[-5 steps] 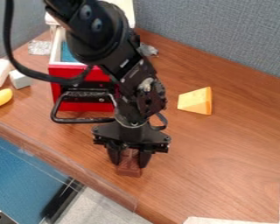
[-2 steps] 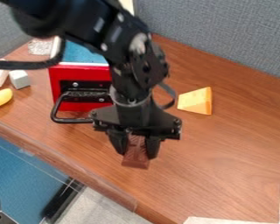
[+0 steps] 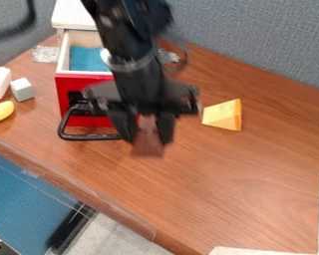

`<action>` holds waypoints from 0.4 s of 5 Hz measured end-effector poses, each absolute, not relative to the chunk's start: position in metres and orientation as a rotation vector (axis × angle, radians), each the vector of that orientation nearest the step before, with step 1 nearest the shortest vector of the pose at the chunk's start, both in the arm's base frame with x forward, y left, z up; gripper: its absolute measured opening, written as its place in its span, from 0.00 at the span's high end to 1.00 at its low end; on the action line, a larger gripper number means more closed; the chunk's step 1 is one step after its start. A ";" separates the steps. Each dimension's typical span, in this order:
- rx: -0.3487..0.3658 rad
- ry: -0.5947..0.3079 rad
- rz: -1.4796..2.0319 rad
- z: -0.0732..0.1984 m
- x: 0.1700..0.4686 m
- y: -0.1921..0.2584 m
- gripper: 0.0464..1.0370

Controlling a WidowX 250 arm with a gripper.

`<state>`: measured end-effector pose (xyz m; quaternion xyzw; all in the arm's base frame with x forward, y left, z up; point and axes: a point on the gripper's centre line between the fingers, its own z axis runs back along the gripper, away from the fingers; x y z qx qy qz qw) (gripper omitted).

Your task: Picked the piece of chocolate and put it into the drawer

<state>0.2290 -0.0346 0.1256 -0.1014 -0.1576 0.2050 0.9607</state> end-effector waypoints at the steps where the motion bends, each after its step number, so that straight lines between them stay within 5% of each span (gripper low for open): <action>1: -0.225 -0.346 0.484 0.146 0.240 -0.004 0.48; 2: -0.231 -0.343 0.560 0.151 0.258 0.028 0.48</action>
